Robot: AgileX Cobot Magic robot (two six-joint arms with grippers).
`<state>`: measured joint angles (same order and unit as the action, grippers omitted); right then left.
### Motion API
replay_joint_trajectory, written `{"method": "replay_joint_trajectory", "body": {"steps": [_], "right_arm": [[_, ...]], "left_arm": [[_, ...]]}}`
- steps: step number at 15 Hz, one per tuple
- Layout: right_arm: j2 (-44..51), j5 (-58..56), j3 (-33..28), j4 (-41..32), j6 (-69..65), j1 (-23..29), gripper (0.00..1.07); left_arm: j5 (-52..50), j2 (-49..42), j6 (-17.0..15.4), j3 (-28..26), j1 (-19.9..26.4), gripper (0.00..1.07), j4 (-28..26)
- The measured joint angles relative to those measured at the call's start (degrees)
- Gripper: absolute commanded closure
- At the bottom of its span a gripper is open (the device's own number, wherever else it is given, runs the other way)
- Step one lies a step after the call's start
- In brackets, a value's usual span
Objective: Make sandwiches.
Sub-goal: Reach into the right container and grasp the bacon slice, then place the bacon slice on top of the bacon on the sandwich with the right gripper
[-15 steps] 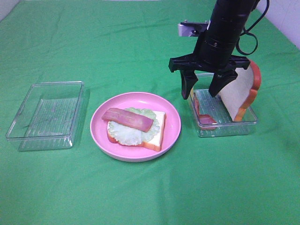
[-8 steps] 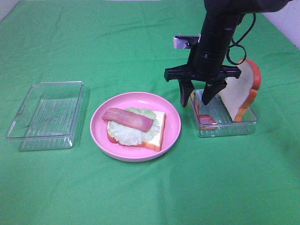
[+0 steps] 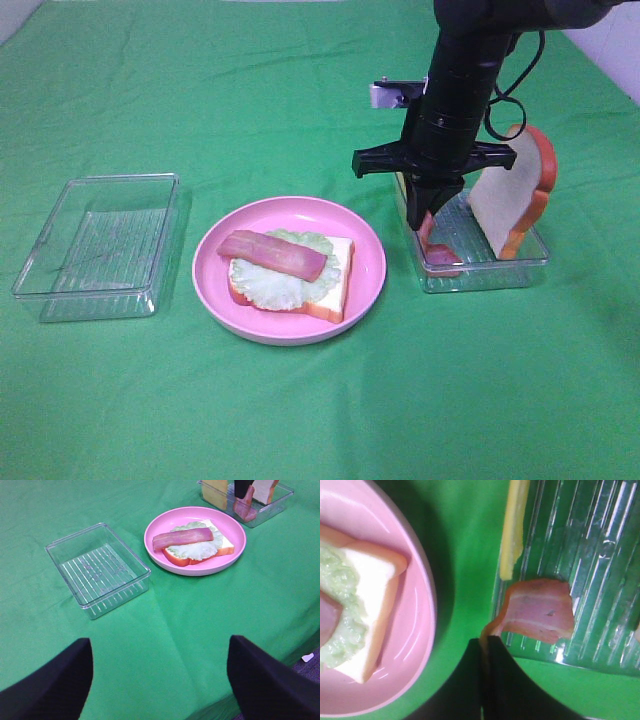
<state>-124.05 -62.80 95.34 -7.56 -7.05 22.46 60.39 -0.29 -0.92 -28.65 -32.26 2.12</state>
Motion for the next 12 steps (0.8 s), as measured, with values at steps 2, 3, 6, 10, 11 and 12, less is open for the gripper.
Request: {"method": "replay_joint_trajectory", "body": {"steps": [2,3,6,10,11,12], "right_arm": [[0.00,-0.80,0.00,0.69,0.00,0.00,1.07],[0.00,-1.15,0.06,0.69,0.00,0.00,1.07],[1.55,-5.50,1.72,0.80,0.29,0.00,1.07],[6.13,-6.30,2.52,-1.03,1.43,0.00,1.07],[7.51,-6.36,2.52,-2.29,1.89,0.00,1.07],[9.45,-6.42,2.52,-6.13,3.15,0.00,1.07]], "left_arm": [[0.00,0.00,0.00,0.00,0.00,0.35,0.00],[0.00,0.00,0.00,0.00,0.00,0.35,0.00],[0.00,0.00,0.00,0.00,0.00,0.35,0.00],[0.00,0.00,0.00,0.00,0.00,0.35,0.00],[0.00,0.00,0.00,0.00,0.00,0.35,0.00],[0.00,0.00,0.00,0.00,0.00,0.35,0.00]]}}
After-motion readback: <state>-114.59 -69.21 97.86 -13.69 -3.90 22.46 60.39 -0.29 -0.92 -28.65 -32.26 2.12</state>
